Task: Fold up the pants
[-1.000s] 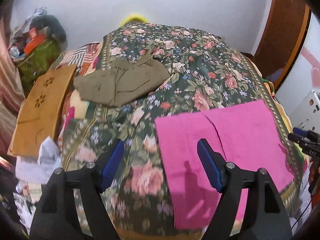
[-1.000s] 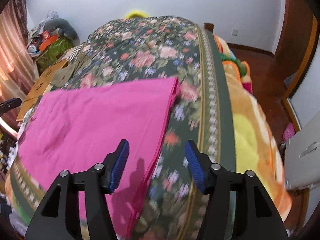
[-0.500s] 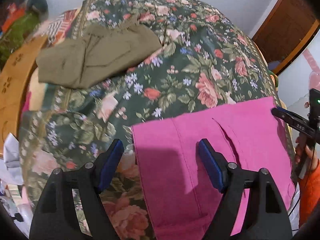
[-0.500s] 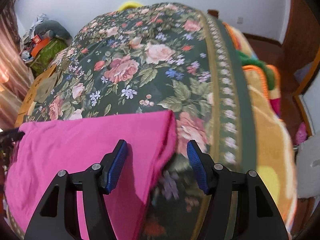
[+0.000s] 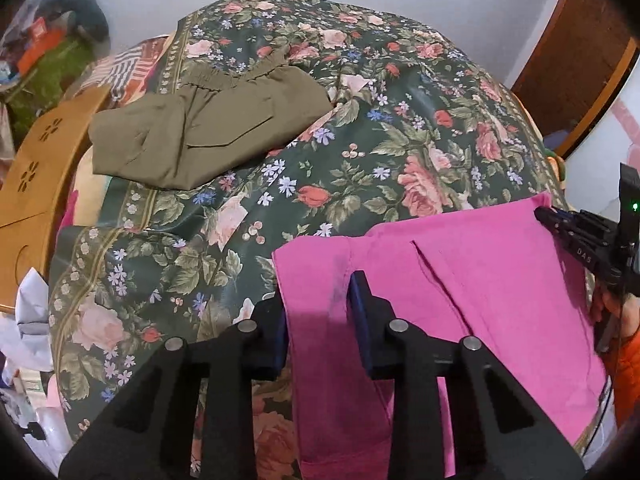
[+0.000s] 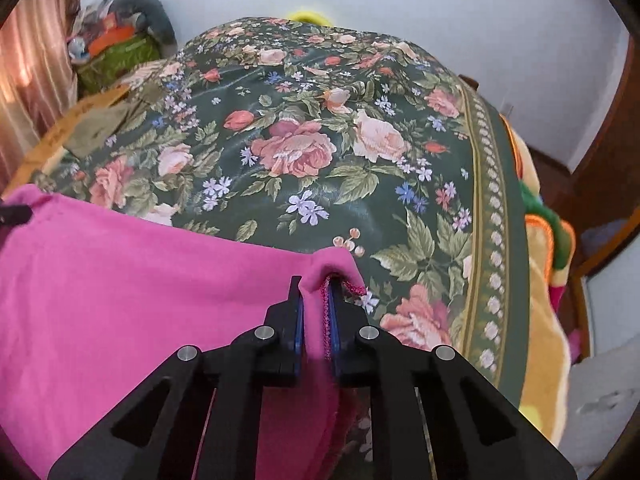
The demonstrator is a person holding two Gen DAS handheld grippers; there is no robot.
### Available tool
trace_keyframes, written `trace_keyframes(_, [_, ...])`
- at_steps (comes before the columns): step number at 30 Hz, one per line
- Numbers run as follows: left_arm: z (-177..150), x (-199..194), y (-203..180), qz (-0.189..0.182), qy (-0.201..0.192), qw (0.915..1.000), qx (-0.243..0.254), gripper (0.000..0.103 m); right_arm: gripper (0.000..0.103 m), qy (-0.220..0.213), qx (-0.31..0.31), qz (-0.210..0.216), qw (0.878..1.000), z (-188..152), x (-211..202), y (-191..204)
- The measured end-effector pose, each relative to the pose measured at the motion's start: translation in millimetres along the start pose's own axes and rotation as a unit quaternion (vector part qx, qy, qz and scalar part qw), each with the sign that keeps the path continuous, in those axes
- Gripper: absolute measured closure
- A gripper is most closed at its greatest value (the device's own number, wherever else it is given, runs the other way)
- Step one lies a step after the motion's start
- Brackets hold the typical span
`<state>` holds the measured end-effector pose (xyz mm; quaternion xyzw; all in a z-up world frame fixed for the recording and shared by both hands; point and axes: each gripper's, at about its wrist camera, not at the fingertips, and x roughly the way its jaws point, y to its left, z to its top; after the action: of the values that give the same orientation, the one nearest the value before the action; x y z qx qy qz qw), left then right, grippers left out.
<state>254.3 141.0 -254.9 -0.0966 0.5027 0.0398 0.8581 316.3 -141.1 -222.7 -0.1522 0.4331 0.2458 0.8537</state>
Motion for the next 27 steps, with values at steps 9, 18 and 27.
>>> trace_keyframes(9, [5,-41,-7,0.039,-0.037,0.9978,0.039,0.068,0.082,0.004,0.002,-0.020,1.000,14,-35,3])
trace_keyframes(18, [14,-67,-42,0.022,-0.062,0.9929,0.099,0.039,0.046,-0.011,-0.002,0.091,0.996,28,-74,65])
trace_keyframes(27, [-11,-19,-52,0.009,0.015,0.9940,0.108,0.039,0.046,0.092,-0.016,0.137,0.986,-5,-16,123])
